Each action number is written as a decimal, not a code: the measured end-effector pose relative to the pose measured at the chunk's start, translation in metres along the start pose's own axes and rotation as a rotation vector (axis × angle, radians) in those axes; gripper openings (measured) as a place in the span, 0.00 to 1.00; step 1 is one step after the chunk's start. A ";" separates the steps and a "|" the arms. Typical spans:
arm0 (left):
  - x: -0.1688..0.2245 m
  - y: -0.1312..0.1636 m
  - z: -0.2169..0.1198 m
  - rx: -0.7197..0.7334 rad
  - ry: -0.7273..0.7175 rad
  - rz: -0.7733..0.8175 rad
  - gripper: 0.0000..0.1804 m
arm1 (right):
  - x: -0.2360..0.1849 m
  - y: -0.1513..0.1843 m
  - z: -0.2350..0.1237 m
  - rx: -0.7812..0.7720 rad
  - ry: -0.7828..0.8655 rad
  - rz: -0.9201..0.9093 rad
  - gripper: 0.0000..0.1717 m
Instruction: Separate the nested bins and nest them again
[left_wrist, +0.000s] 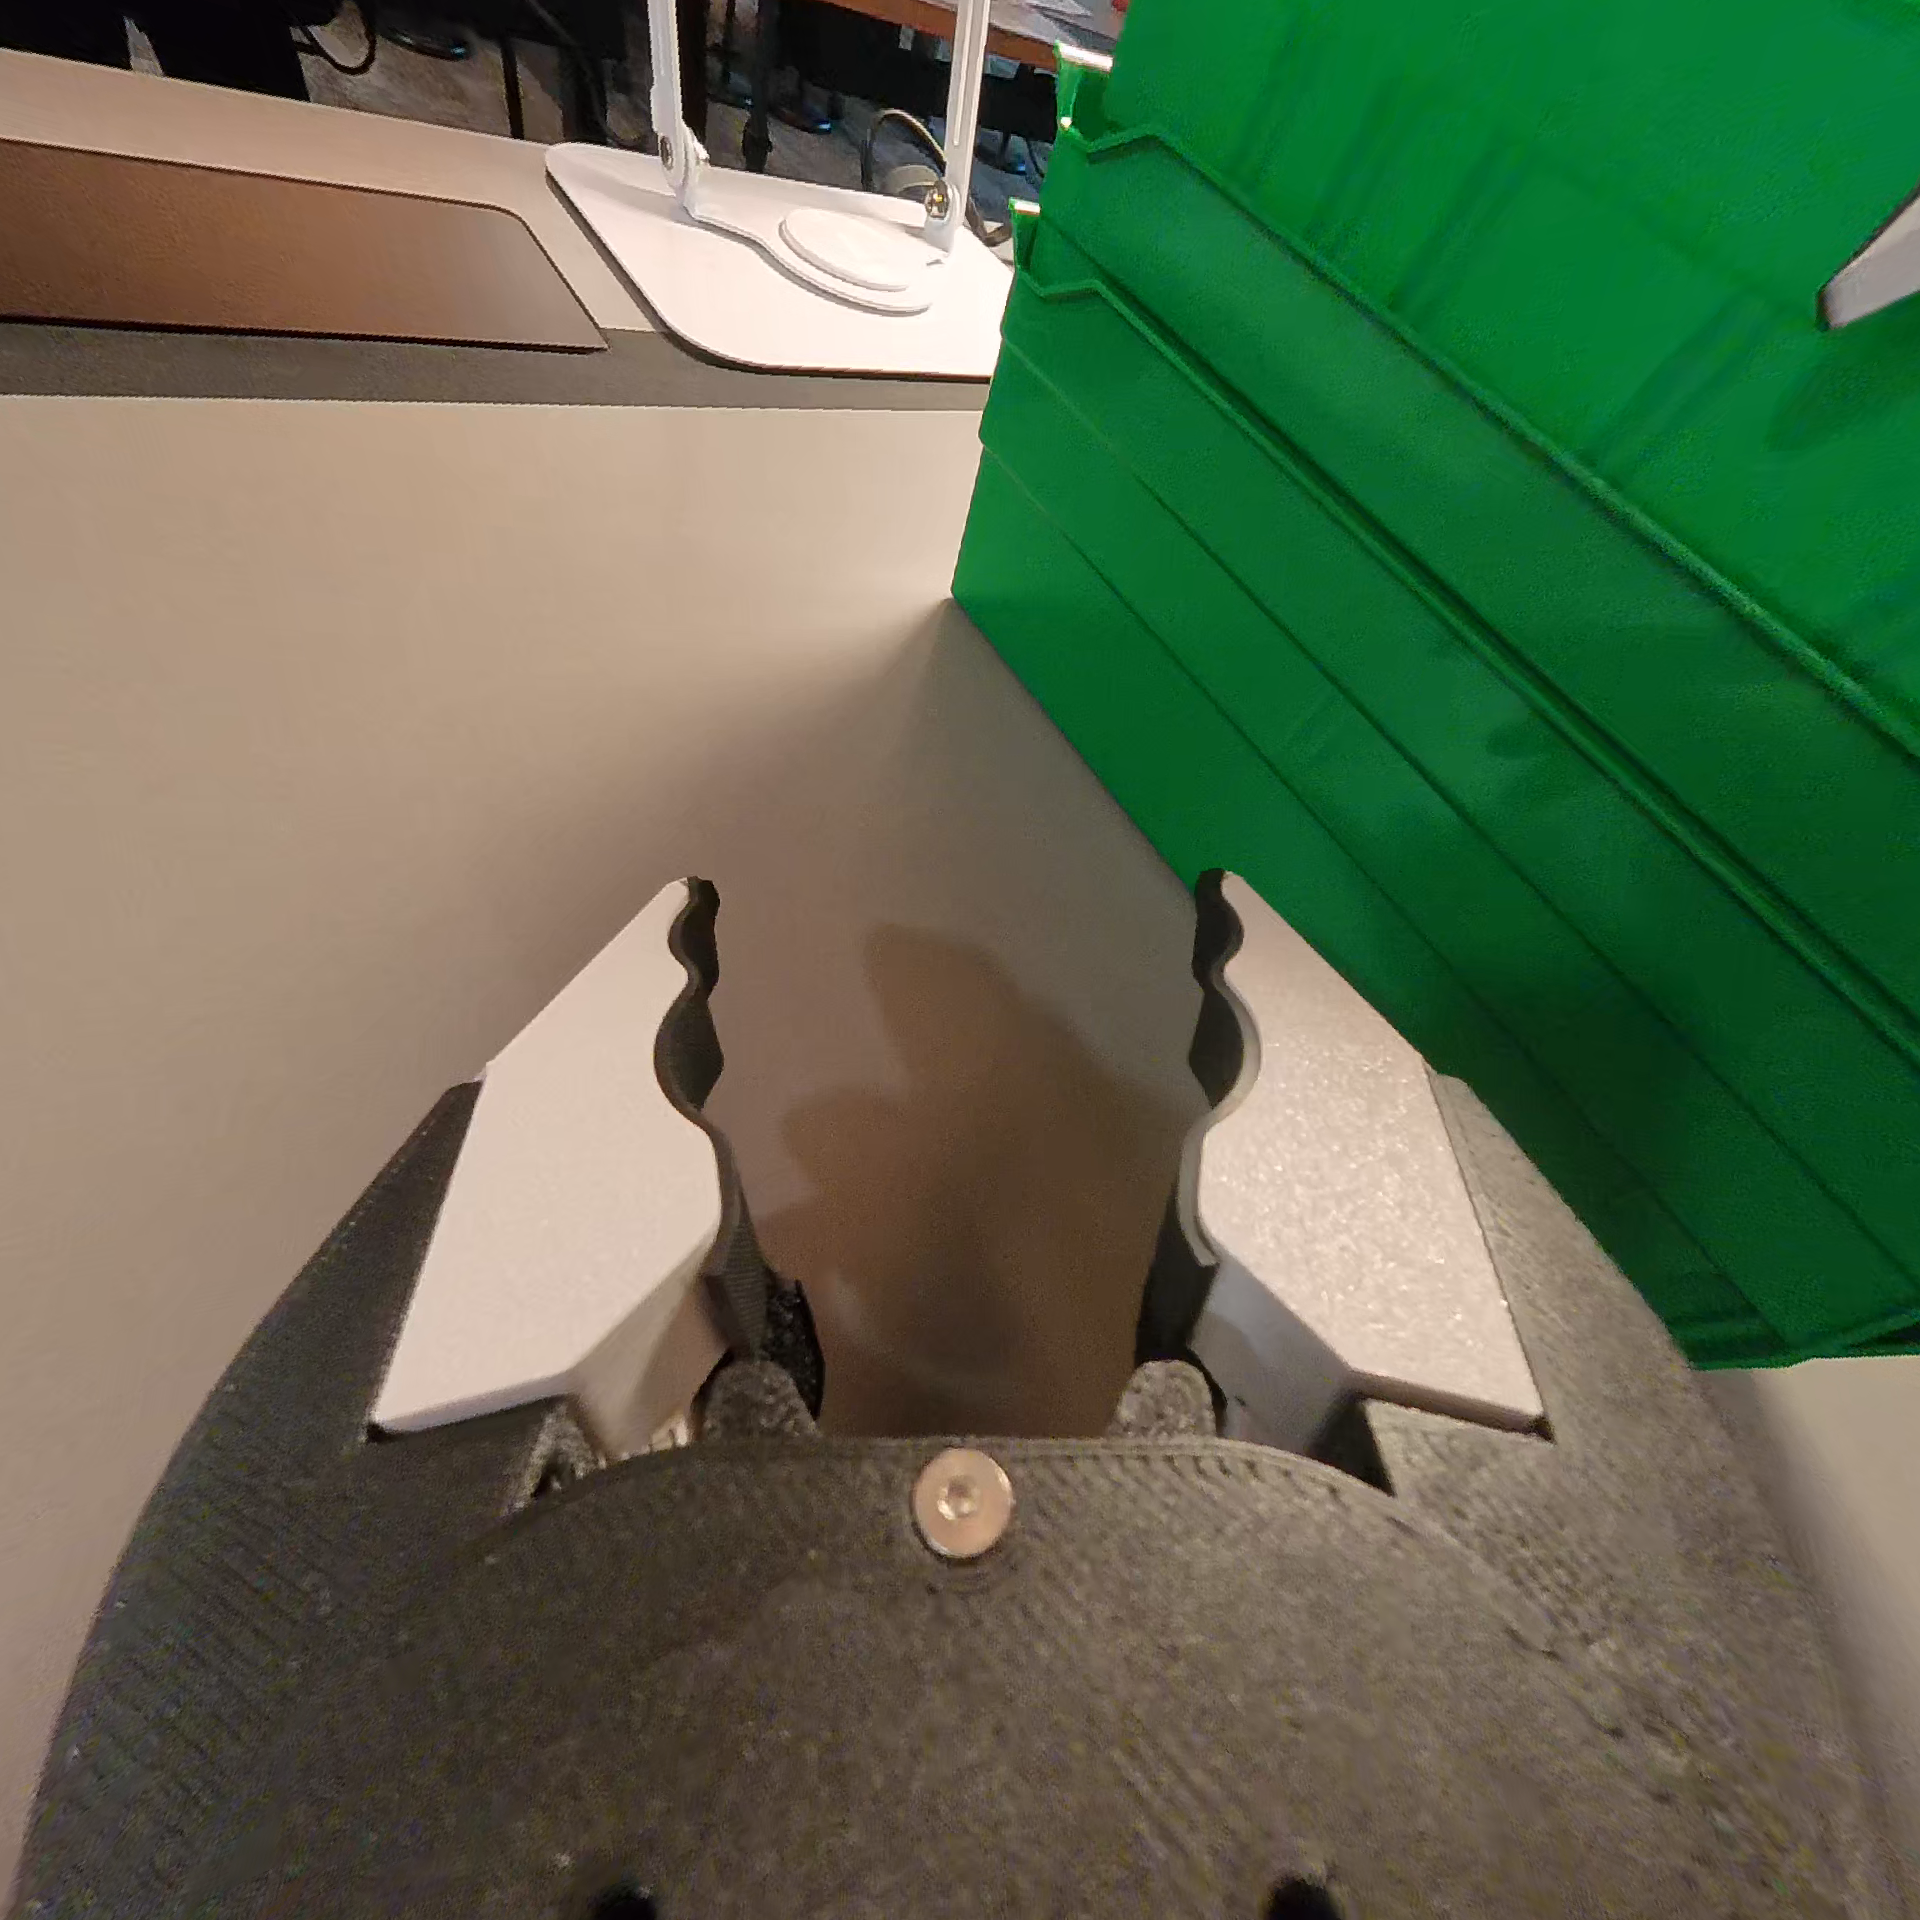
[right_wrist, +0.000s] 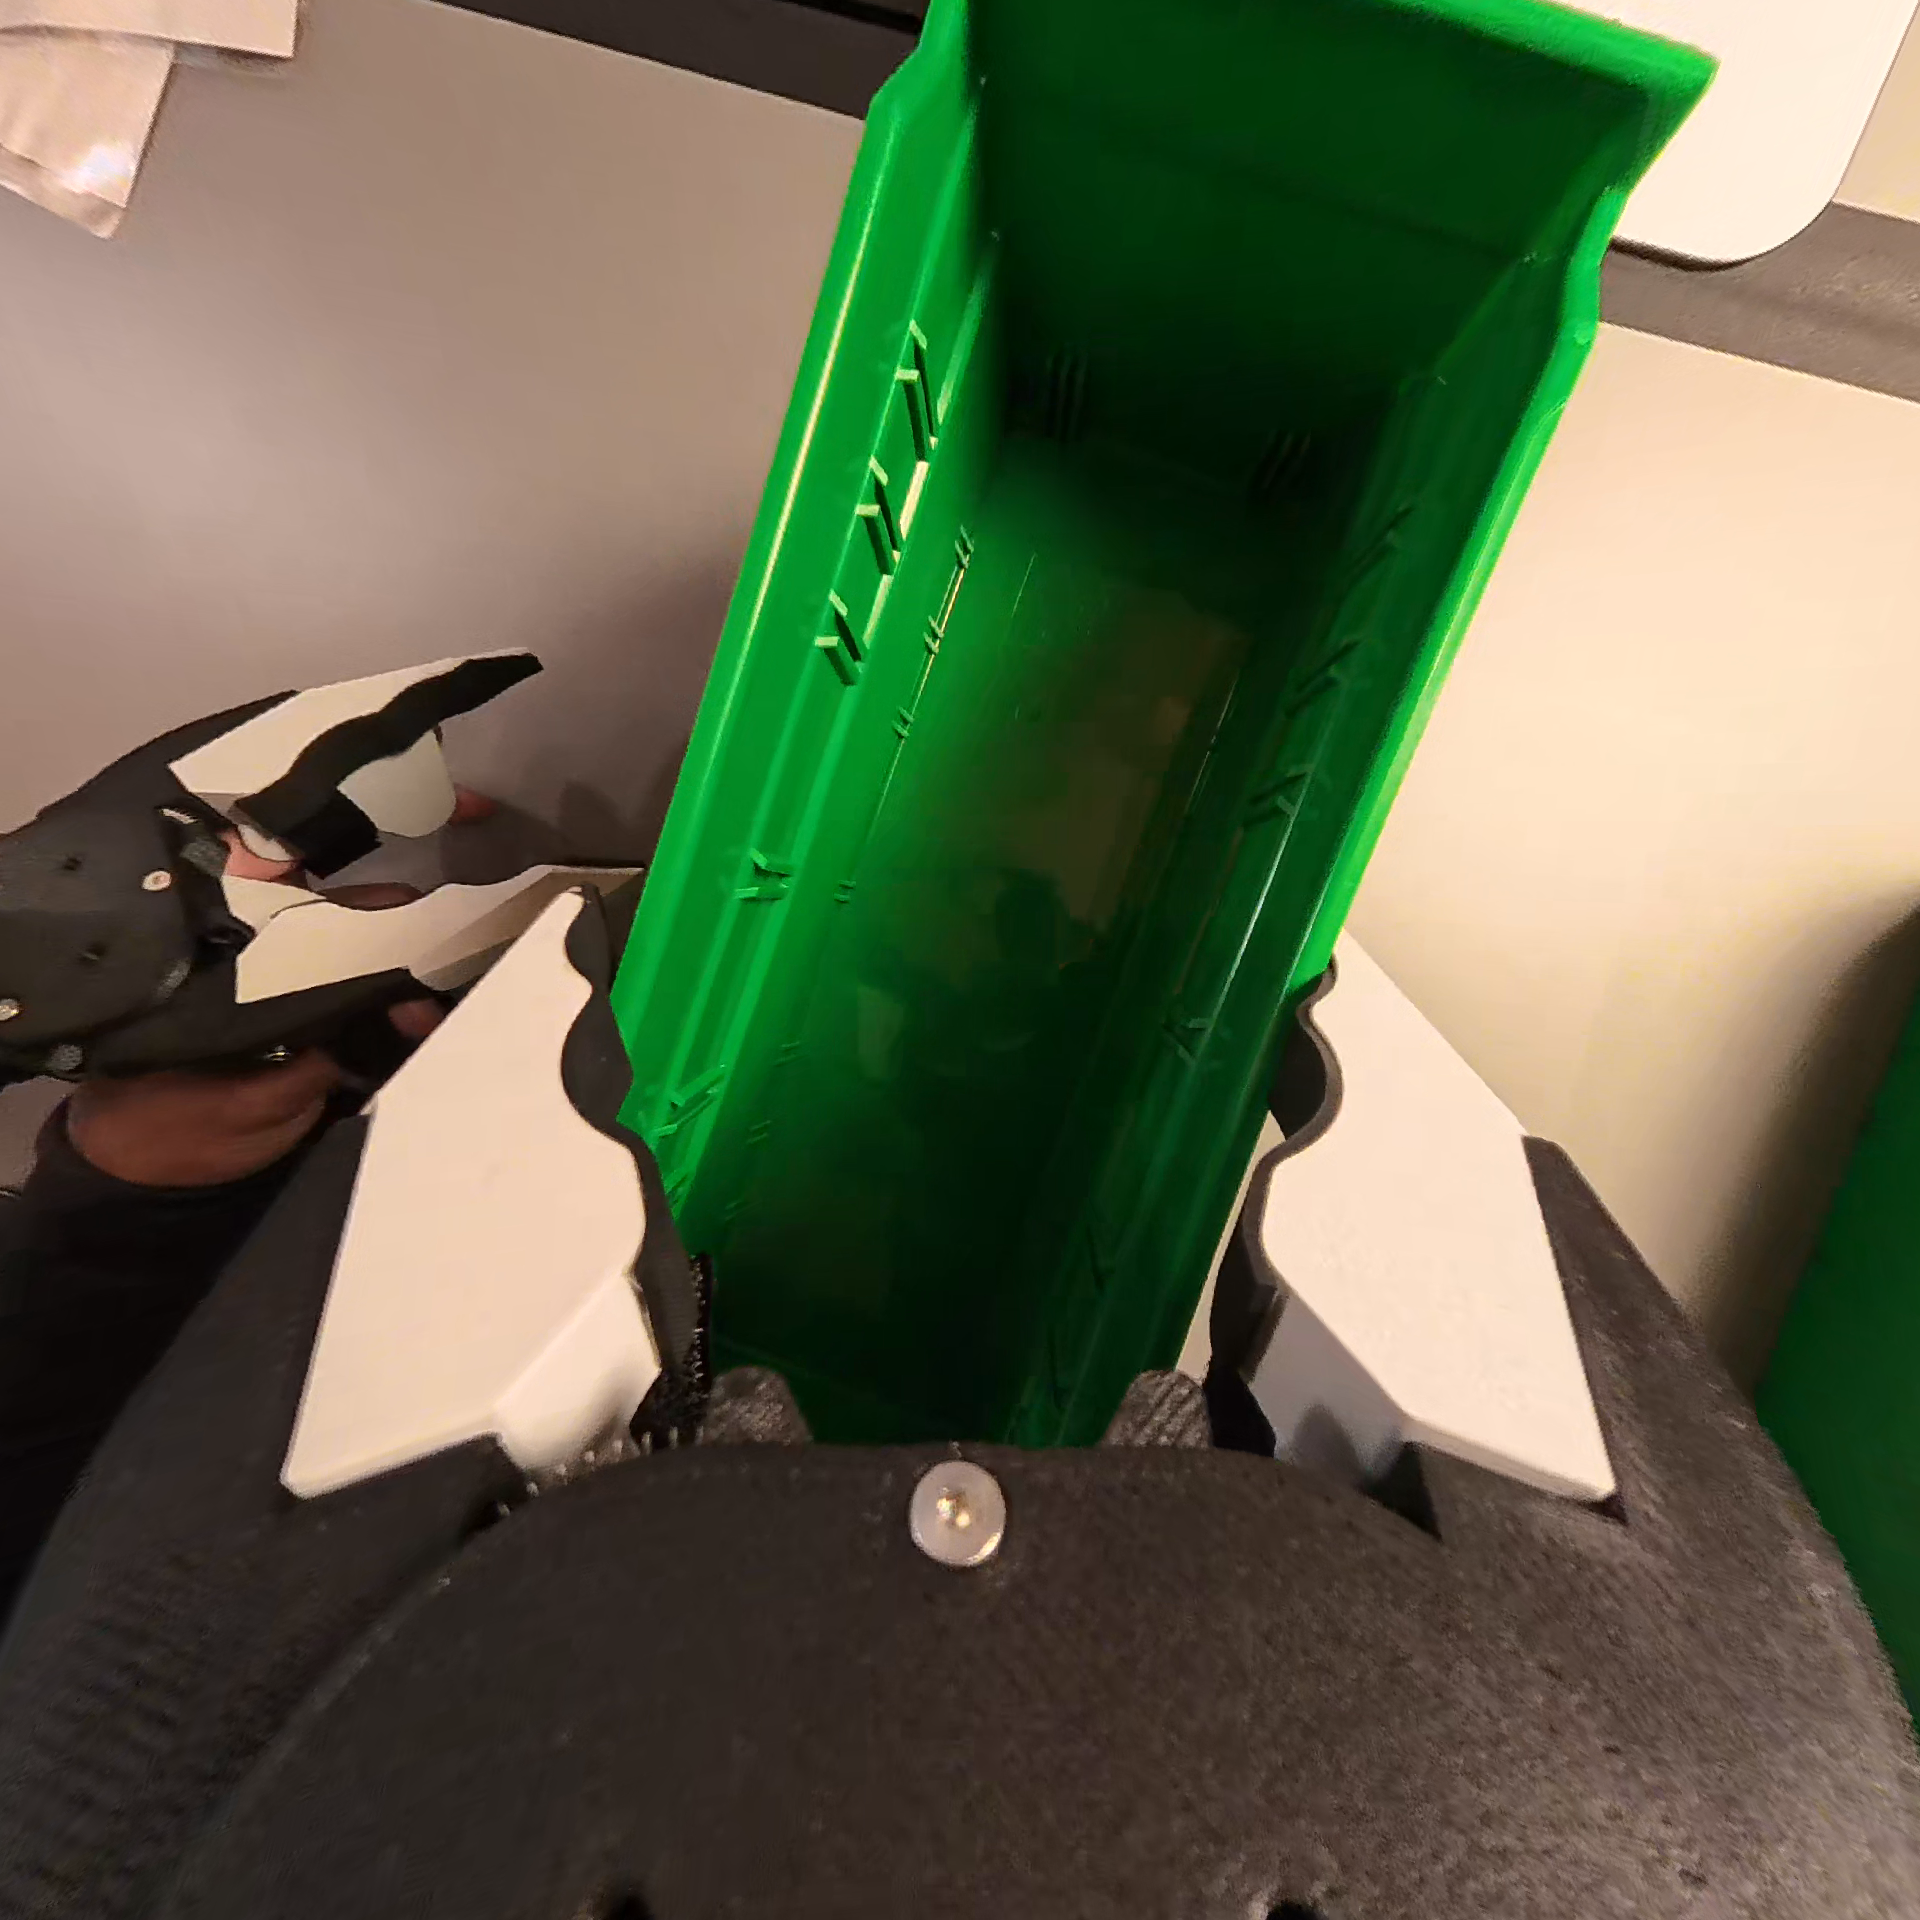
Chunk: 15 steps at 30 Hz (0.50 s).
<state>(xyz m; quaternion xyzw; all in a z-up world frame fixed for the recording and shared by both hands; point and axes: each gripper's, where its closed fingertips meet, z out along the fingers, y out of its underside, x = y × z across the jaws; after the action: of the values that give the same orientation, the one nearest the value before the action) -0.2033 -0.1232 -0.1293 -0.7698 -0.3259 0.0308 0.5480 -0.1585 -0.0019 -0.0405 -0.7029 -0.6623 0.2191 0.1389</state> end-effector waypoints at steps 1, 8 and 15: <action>0.000 0.000 0.000 -0.001 0.000 0.002 0.51 | 0.001 0.001 0.001 -0.006 0.008 -0.005 0.75; 0.001 0.000 -0.001 0.002 0.002 0.002 0.51 | 0.000 0.004 0.012 -0.034 0.030 -0.024 0.75; 0.001 0.001 -0.001 -0.001 0.004 0.002 0.51 | -0.001 0.007 0.014 -0.014 0.017 -0.031 0.76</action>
<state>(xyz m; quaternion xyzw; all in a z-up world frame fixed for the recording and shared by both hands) -0.2022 -0.1233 -0.1293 -0.7705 -0.3240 0.0297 0.5482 -0.1590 -0.0049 -0.0558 -0.6953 -0.6734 0.2062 0.1431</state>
